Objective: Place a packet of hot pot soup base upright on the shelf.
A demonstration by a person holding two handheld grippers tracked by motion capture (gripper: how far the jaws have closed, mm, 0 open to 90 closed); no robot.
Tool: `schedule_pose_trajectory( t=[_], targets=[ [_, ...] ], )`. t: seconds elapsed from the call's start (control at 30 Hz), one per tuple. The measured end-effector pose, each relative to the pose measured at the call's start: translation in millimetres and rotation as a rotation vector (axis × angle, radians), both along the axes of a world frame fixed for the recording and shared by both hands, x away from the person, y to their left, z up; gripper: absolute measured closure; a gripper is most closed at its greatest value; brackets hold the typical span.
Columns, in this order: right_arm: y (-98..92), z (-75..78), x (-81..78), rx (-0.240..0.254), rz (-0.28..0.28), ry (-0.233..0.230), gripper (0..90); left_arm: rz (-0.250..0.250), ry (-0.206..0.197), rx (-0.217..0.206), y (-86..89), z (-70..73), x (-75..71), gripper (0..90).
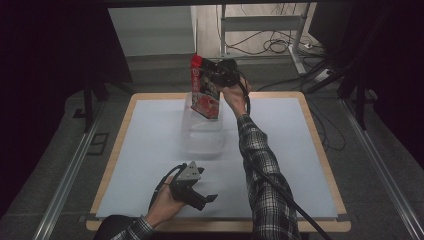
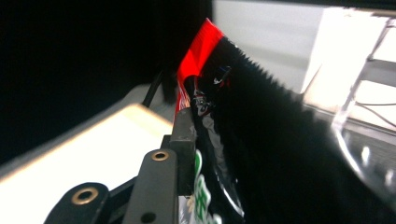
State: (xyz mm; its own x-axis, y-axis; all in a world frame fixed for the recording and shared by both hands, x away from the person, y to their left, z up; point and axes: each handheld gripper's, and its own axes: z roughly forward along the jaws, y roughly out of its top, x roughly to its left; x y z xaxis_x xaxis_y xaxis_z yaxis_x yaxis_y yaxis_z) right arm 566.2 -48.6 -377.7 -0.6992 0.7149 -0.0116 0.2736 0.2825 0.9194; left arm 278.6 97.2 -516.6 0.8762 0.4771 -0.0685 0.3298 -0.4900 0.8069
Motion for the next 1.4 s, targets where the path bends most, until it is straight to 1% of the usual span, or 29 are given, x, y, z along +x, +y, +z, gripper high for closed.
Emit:
schedule_pose_trajectory(
  t=[0.03, 0.07, 0.1, 0.13, 0.17, 0.2, 0.23, 0.3, 0.33, 0.4, 0.43, 0.5, 0.53, 0.57, 0.63, 0.67, 0.7, 0.73, 0.77, 0.8, 0.83, 0.97, 1.03, 1.2, 1.23, 1.3, 1.4],
  targets=[
    [3.4, -3.7, -1.6, -0.040, 0.008, 0.000, 71.0, 0.002, 0.003, -0.005, -0.4, -0.2, -0.3, 0.5],
    [4.1, -7.1, -3.6, -0.033, 0.021, -0.002, 76.8, 0.002, 0.003, -0.003, -0.4, -0.3, -0.2, 0.5],
    [2.0, -8.1, -5.5, 0.033, 0.009, 0.004, 78.9, 0.003, 0.004, -0.004, -0.4, -0.3, -0.2, 0.5],
    [-2.5, -7.7, -4.6, 0.100, 0.010, 0.033, 80.0, 0.002, 0.005, -0.006, -0.4, -0.3, 0.0, 0.5],
    [-6.5, -7.3, -3.1, 0.152, 0.016, 0.062, 81.1, 0.002, 0.006, -0.007, -0.5, -0.4, 0.0, 0.5],
    [-10.0, -6.5, -2.3, 0.142, -0.019, 0.071, 80.7, 0.000, 0.005, -0.005, -1.0, -0.6, -0.2, 0.5],
    [-10.0, -6.5, -2.3, 0.142, -0.019, 0.071, 80.7, 0.000, 0.005, -0.005, -1.0, -0.6, -0.2, 0.5],
    [-12.9, -5.9, -3.3, 0.124, -0.027, 0.064, 78.1, -0.003, 0.008, -0.005, -1.6, -0.9, -0.1, 0.5],
    [-15.2, -5.3, -3.7, 0.116, -0.025, 0.066, 74.6, -0.004, 0.007, -0.002, -1.8, -1.2, 0.0, 0.6],
    [-15.7, -5.2, -3.9, 0.110, -0.025, 0.067, 73.2, -0.006, 0.008, 0.002, -2.1, -1.5, 0.0, 0.6],
    [-15.7, -5.3, -4.5, 0.101, -0.023, 0.066, 71.0, -0.005, 0.008, 0.002, -2.4, -1.6, -0.1, 0.6],
    [-14.5, -6.1, -5.2, 0.080, -0.018, 0.062, 65.5, -0.005, 0.008, 0.001, -2.5, -1.6, -0.1, 0.6],
    [-12.7, -6.7, -6.1, 0.065, -0.011, 0.061, 61.4, -0.006, 0.011, -0.001, -2.4, -1.6, 0.0, 0.6],
    [-12.7, -6.7, -6.1, 0.065, -0.011, 0.061, 61.4, -0.006, 0.011, -0.001, -2.4, -1.6, 0.0, 0.6],
    [-10.8, -7.0, -7.0, 0.050, -0.005, 0.057, 58.3, -0.005, 0.012, -0.003, -2.0, -1.6, 0.2, 0.6],
    [-9.4, -6.7, -7.8, 0.038, 0.002, 0.058, 54.6, -0.005, 0.014, -0.006, -1.8, -1.7, 0.3, 0.6],
    [-9.4, -6.7, -7.8, 0.038, 0.002, 0.058, 54.6, -0.005, 0.017, -0.009, -1.5, -1.8, 0.6, 0.6],
    [-8.2, -6.6, -8.8, 0.034, 0.005, 0.056, 51.4, -0.003, 0.019, -0.013, -1.2, -1.9, 0.7, 0.7],
    [-8.2, -6.6, -8.8, 0.034, 0.005, 0.056, 51.4, -0.002, 0.018, -0.016, -0.8, -1.9, 1.0, 0.7],
    [-7.9, -6.4, -9.6, 0.027, 0.009, 0.051, 48.3, -0.003, 0.018, -0.018, -0.4, -1.9, 1.2, 1.1],
    [-7.9, -6.4, -9.6, 0.027, 0.009, 0.051, 48.3, -0.002, 0.018, -0.023, -0.1, -2.0, 1.2, 1.1],
    [-7.9, -5.8, -12.1, 0.006, 0.011, 0.048, 42.6, 0.003, 0.013, -0.035, 1.6, -2.8, 2.3, 1.1],
    [-8.4, -5.1, -14.1, -0.009, 0.015, 0.048, 39.1, 0.005, 0.017, -0.051, 2.9, -3.5, 3.1, 1.2],
    [-8.9, -3.9, -17.7, -0.032, 0.021, 0.059, 35.2, 0.011, 0.022, -0.072, 4.6, -3.8, 3.9, 1.2],
    [-8.9, -3.6, -19.3, -0.047, 0.024, 0.060, 33.2, 0.012, 0.024, -0.076, 4.9, -3.9, 4.1, 1.2],
    [-8.4, -3.2, -21.3, -0.062, 0.026, 0.058, 31.3, 0.013, 0.029, -0.084, 5.4, -4.1, 4.4, 1.3],
    [-8.0, -2.1, -24.8, -0.075, 0.024, 0.054, 28.2, 0.013, 0.034, -0.085, 5.5, -4.7, 4.8, 1.3]
  ],
)
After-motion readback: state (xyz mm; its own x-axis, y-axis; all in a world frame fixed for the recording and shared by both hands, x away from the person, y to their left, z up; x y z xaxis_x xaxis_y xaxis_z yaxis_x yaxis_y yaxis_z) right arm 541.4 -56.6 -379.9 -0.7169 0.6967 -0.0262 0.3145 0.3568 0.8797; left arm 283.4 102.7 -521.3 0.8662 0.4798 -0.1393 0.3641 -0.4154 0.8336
